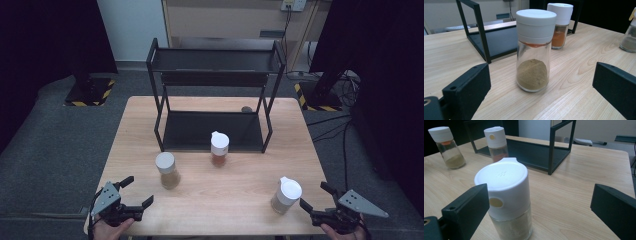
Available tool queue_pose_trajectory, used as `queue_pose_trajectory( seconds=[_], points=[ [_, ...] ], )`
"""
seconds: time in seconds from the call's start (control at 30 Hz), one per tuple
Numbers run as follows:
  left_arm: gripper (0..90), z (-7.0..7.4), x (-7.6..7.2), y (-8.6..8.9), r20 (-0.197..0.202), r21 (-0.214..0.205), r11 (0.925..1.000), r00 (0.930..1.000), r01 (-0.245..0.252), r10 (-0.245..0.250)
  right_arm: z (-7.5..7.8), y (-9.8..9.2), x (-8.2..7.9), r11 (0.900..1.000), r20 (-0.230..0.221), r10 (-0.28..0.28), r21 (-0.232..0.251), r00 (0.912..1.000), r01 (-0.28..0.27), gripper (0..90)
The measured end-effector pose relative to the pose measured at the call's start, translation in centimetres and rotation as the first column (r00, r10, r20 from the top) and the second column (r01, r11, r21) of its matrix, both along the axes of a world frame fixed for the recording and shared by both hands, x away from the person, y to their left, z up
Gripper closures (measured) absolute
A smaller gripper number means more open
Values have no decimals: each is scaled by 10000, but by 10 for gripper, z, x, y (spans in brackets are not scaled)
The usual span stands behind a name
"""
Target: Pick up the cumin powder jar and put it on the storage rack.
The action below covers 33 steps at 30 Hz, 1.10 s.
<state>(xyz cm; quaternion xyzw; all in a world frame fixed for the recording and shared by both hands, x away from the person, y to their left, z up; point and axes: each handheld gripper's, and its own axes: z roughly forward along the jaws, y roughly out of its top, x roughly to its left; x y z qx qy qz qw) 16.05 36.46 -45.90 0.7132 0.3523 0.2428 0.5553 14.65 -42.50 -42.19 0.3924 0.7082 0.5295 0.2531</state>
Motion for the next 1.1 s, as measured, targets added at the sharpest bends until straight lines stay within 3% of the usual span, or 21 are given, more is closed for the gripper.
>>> queue_pose_trajectory(
  seconds=[0.33, 1.1],
  points=[
    [9, -1, 0, 1, 106, 8, 10000, 9999, 69, -69, 0, 0, -2, 10000, 83, 5, -15, 10000, -5, 29],
    [8, -1, 2, 1, -46, -82, 9999, 9999, 103, -104, -1, 1, 0, 9996, 141, 253, -92, 9996, -252, 34]
  ],
)
